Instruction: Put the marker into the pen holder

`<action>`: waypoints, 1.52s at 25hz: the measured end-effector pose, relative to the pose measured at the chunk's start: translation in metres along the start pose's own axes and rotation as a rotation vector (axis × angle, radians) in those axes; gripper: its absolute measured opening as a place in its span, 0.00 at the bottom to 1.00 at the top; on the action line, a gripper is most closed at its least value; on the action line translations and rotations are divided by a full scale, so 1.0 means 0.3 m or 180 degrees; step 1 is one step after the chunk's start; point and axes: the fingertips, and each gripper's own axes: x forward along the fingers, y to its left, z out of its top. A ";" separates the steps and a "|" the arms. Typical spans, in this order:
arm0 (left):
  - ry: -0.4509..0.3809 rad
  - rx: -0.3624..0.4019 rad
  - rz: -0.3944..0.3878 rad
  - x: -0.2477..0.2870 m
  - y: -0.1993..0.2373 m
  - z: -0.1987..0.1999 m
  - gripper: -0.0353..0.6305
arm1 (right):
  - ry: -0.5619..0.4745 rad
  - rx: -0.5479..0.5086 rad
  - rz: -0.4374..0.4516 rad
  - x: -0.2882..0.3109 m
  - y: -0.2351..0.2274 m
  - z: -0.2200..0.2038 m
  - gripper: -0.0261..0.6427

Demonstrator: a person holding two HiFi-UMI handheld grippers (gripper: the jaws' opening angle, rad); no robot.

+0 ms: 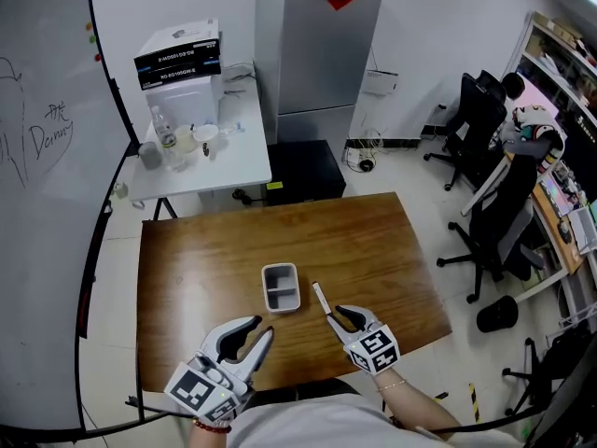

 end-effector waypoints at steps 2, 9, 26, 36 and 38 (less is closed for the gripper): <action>0.0055 0.0033 -0.0005 0.008 -0.004 -0.007 0.15 | 0.0310 -0.0056 0.0028 0.062 -0.016 -0.109 0.16; 0.0172 -0.0068 0.0206 -0.011 0.013 -0.085 0.15 | 0.0968 -0.0153 -0.0021 0.179 -0.059 -0.324 0.20; 0.0203 -0.0161 0.0276 0.000 0.106 -0.096 0.15 | 0.0838 -0.0013 -0.0026 0.129 -0.082 -0.225 0.13; 0.0078 -0.0216 0.0396 -0.049 0.179 -0.086 0.15 | 0.0641 -0.0836 0.0585 0.065 0.083 -0.005 0.13; 0.0049 -0.0240 0.0437 -0.066 0.191 -0.084 0.15 | 0.0755 -0.0919 0.0625 0.085 0.100 -0.016 0.13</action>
